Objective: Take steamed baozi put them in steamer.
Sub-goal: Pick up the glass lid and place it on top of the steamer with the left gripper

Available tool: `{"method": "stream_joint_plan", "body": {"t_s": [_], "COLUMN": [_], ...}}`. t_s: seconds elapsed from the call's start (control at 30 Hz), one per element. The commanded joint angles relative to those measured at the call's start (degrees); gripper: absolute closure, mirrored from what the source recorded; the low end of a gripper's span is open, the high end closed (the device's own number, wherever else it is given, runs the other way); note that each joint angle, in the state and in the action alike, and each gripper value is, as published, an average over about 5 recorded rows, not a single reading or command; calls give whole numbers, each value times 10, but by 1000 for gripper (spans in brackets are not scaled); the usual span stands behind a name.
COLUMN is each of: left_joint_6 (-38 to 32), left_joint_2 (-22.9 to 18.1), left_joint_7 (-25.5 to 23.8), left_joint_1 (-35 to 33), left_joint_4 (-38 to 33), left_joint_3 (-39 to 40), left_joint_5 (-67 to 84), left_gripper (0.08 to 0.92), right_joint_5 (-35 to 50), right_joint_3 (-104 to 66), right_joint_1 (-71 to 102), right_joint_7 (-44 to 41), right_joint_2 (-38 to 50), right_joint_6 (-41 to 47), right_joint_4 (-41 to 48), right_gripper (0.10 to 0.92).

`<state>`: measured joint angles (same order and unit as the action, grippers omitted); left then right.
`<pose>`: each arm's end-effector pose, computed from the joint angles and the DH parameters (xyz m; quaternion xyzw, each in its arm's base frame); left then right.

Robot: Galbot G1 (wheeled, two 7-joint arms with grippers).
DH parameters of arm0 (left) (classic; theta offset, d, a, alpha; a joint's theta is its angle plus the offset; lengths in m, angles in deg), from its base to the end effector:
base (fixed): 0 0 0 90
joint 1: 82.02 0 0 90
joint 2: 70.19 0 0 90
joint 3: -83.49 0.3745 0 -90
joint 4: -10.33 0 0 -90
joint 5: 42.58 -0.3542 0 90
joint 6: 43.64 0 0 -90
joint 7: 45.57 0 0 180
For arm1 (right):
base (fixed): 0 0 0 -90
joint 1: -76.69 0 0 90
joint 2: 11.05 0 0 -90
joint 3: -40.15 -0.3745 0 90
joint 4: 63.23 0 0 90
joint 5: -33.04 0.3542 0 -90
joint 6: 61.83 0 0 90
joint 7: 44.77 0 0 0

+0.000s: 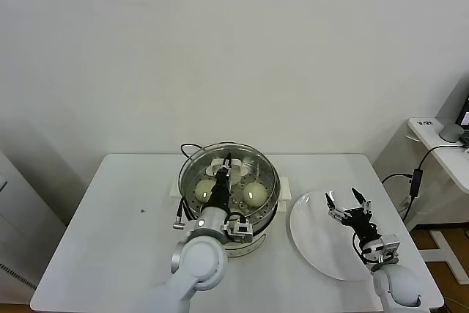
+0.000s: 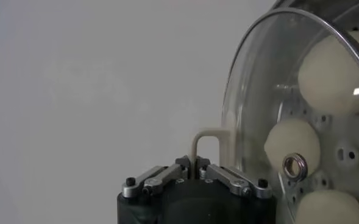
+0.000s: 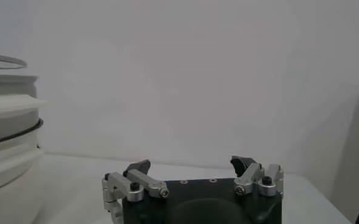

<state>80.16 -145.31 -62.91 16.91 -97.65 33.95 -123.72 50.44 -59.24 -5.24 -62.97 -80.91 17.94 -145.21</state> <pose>0.3017 -0.1432 -0.2688 0.0617 0.7101 0.6992 0.0553 0.2895 -0.1997 -0.4231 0.0629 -0.9972 0.0299 0.0260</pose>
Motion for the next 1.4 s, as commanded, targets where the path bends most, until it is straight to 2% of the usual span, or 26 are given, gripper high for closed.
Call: {"method": "stream_joint_plan", "body": {"t_s": [0.03, 0.9, 1.0, 1.1, 1.2, 1.3, 1.4], "left_joint_6": [-1, -9, -8, -11, -20, -34, -106], "left_joint_2": [-10, -14, -13, -2, 26, 65, 99], "left_joint_7": [2, 29, 32, 29, 13, -25, -48], "left_joint_1": [-2, -25, -35, -60, -99, -130, -135], "left_joint_4": [9, 24, 6, -44, -121, -204, -239], "left_joint_3": [5, -1, -9, -22, -37, -58, -108], "left_joint_5": [-9, -4, 10, 40, 94, 202, 340], "left_gripper": [881, 872, 816, 730, 643, 556, 487], "right_joint_5": [-1, -2, -2, -2, -1, -1, -1], "right_joint_3": [-1, -7, -7, -7, -8, -8, -8], "right_joint_1": [1, 6, 7, 7, 8, 7, 5], "right_joint_7": [-1, -6, -8, -9, -11, -13, -16], "right_joint_2": [-1, -3, -3, -4, -4, -3, -3], "right_joint_6": [-1, -2, -2, -2, -3, -2, 0], "right_joint_4": [2, -2, -2, -3, -3, -1, -3], "right_gripper": [203, 203, 203, 203, 203, 203, 203]}}
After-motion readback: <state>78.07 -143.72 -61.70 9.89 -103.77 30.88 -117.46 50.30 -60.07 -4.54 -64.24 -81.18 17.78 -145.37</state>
